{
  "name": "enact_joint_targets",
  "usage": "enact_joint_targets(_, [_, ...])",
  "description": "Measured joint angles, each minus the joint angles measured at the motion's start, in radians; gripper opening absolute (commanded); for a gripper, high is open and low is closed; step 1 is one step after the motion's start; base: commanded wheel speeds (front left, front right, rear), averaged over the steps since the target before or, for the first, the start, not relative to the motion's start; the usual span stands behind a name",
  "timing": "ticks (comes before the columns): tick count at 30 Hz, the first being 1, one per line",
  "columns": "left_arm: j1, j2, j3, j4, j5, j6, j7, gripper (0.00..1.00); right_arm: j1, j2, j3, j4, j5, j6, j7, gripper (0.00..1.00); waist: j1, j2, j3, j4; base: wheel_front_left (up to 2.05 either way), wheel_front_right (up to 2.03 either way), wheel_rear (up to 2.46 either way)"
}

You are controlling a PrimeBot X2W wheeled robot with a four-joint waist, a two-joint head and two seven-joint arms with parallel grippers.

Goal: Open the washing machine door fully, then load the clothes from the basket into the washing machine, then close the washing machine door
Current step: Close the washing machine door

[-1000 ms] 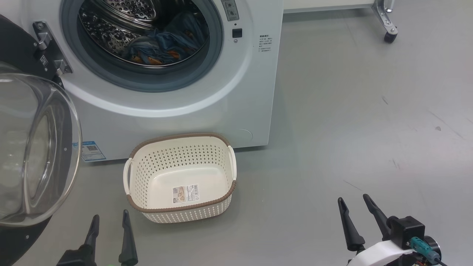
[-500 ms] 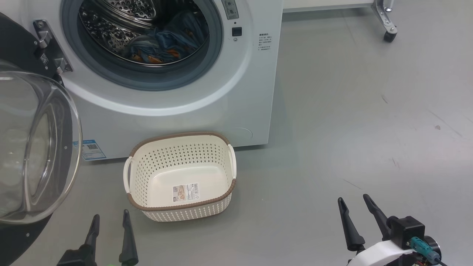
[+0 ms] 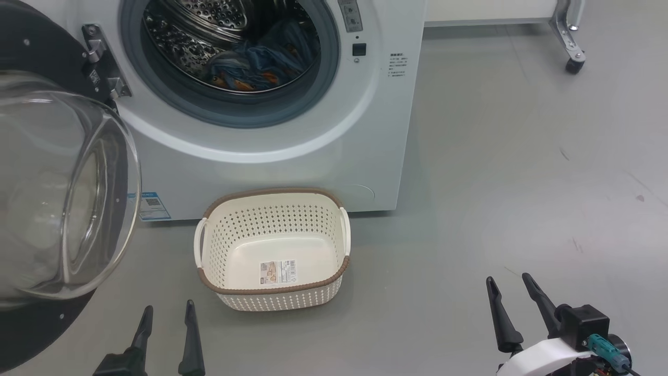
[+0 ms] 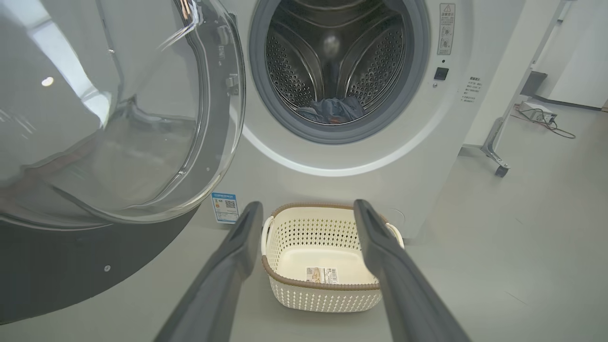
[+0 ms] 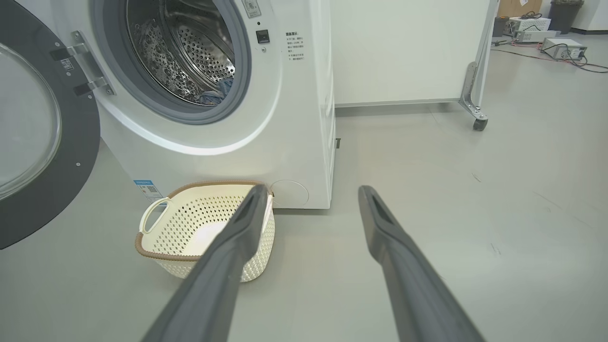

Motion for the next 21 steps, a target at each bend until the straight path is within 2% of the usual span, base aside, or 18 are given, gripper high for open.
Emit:
enact_joint_targets(6, [0.000, 0.000, 0.000, 0.003, 0.000, 0.006, 0.000, 1.00, 0.000, 0.000, 0.007, -0.001, 0.000, 0.000, 0.000, 1.00, 0.0000, 0.0000, -0.013, 0.059, 0.00, 0.00, 0.00])
enact_joint_targets(21, [0.031, 0.002, 0.055, -0.027, -0.018, 0.044, 0.000, 1.00, -0.003, -0.004, 0.106, 0.022, 0.004, 0.000, 0.000, 1.00, 0.0000, 0.0000, -0.047, 0.256, 0.00, 0.00, 0.00])
